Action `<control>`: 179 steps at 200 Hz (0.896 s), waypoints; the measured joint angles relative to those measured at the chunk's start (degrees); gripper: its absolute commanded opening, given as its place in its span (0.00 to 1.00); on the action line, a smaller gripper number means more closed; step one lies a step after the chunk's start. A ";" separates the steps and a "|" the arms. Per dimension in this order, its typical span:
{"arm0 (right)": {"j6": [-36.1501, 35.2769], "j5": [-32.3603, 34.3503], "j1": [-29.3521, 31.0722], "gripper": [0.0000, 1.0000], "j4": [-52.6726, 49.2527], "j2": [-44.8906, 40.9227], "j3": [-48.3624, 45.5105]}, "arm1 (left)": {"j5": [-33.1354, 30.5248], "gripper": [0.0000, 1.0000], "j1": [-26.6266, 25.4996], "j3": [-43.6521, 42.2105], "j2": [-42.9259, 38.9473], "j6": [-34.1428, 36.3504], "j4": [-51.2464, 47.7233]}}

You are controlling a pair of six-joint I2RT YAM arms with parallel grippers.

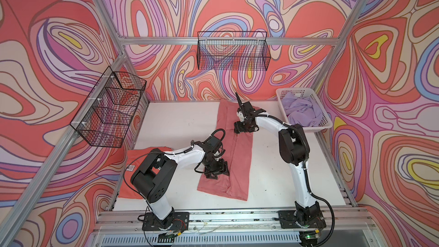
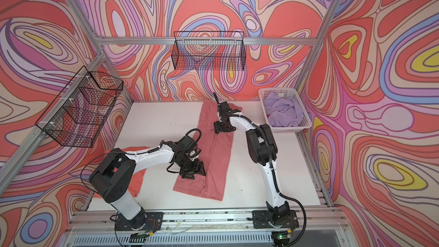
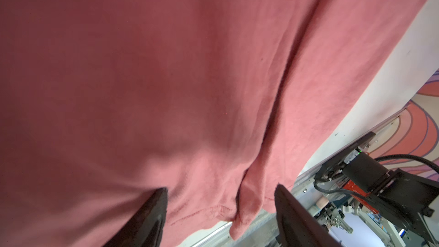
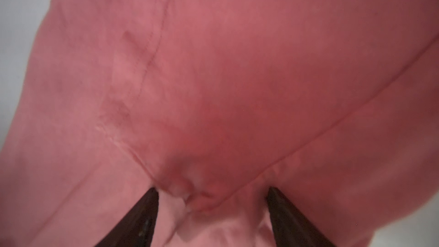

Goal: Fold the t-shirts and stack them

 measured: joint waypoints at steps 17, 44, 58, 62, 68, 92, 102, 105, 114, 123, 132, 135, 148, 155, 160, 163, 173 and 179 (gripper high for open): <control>-0.11 0.02 -0.02 0.80 -2.36 -2.60 -0.57 | -0.20 0.80 -0.44 1.42 0.50 0.42 -2.82; 0.87 -0.09 -0.59 0.80 -2.47 -6.56 -0.57 | -0.50 0.83 -0.61 5.35 0.42 1.14 -8.66; 1.95 -0.24 -1.16 0.80 -1.11 -7.28 -0.74 | -0.44 0.83 -0.61 8.44 -0.31 1.53 -9.94; 2.38 -0.35 -1.33 0.80 -0.46 -7.28 -0.96 | -0.48 0.83 -0.59 9.31 -0.72 1.62 -10.08; 3.06 -0.61 -1.46 0.83 0.61 -7.28 -1.55 | -0.55 0.83 -0.44 10.54 -1.44 1.97 -10.25; 6.47 -1.88 -1.99 0.86 4.72 -7.26 -6.38 | -1.44 0.82 1.36 11.78 -4.96 2.86 -10.03; 8.00 -2.25 -1.95 0.86 6.60 -7.26 -9.16 | -2.05 0.82 3.13 10.62 -5.79 3.17 -9.38; 8.33 -2.36 -1.90 0.86 7.17 -7.26 -9.94 | -2.25 0.82 3.63 10.12 -5.92 3.43 -9.11; 9.38 -2.45 -1.81 0.86 8.52 -7.26 -12.20 | -3.08 0.81 4.92 8.28 -5.86 3.76 -8.31; 10.03 -2.47 -1.73 0.86 9.27 -7.21 -13.75 | -3.67 0.81 5.88 6.23 -5.25 4.13 -7.52; 10.43 -2.36 -1.68 0.86 9.88 -7.15 -14.32 | -3.82 0.80 6.21 4.26 -4.33 4.48 -7.06; 10.51 -2.51 -1.66 0.86 10.16 -7.15 -14.29 | -3.76 0.80 6.19 3.58 -3.89 4.52 -6.91; 10.58 -2.43 -1.62 0.86 11.02 -6.86 -13.97 | -3.72 0.80 5.64 1.31 -2.43 4.59 -6.34; 10.47 -2.36 -1.62 0.86 10.86 -6.38 -13.46 | -3.69 0.80 5.11 0.42 -1.84 4.59 -6.23; 10.34 -2.32 -1.62 0.86 10.78 -6.08 -13.03 | -3.58 0.80 4.76 -0.04 -1.57 4.59 -6.14; 10.29 -2.29 -1.62 0.86 10.64 -5.84 -12.63 | -3.32 0.80 4.48 -0.20 -1.53 4.55 -6.14; 9.77 -2.03 -1.62 0.86 10.23 -4.74 -10.97 | -3.21 0.80 3.78 -0.39 -1.66 4.52 -5.66; 9.51 -1.90 -1.62 0.86 9.94 -4.17 -10.10 | -2.99 0.79 3.37 -0.50 -1.66 4.48 -5.33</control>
